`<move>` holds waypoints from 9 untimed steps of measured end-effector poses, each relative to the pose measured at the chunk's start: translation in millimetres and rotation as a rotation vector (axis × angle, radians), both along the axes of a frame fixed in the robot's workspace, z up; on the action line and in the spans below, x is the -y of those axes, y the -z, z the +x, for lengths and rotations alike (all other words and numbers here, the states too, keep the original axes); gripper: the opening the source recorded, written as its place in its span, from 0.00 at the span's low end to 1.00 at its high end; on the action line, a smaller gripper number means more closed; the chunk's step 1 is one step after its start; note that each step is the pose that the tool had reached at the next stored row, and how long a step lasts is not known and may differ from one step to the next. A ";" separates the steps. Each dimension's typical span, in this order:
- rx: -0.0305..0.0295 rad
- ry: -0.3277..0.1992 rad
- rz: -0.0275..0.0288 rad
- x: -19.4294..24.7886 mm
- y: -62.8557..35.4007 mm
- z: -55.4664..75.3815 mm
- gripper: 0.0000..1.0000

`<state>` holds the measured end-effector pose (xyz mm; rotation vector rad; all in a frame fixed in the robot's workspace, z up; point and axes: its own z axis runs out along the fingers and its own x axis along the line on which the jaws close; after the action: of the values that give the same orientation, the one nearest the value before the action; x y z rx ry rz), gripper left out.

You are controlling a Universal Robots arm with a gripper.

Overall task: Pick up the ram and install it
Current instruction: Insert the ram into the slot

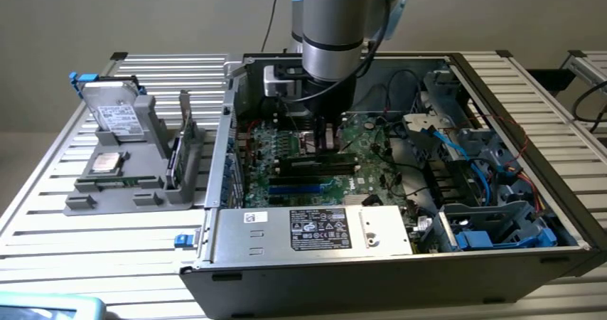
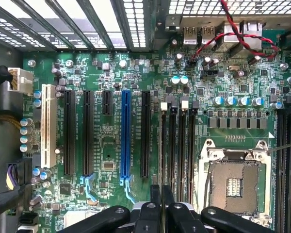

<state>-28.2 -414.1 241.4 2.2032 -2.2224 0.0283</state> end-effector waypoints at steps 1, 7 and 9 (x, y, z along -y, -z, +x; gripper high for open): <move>-0.0002 0.009 -0.0002 0.0 -0.1 0.0 0.13; -0.0037 0.049 -0.0002 0.0 -0.8 0.0 0.13; -0.0040 0.052 -0.0008 0.0 -0.8 0.0 0.13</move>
<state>-28.2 -414.1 242.1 2.1424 -2.2758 0.0243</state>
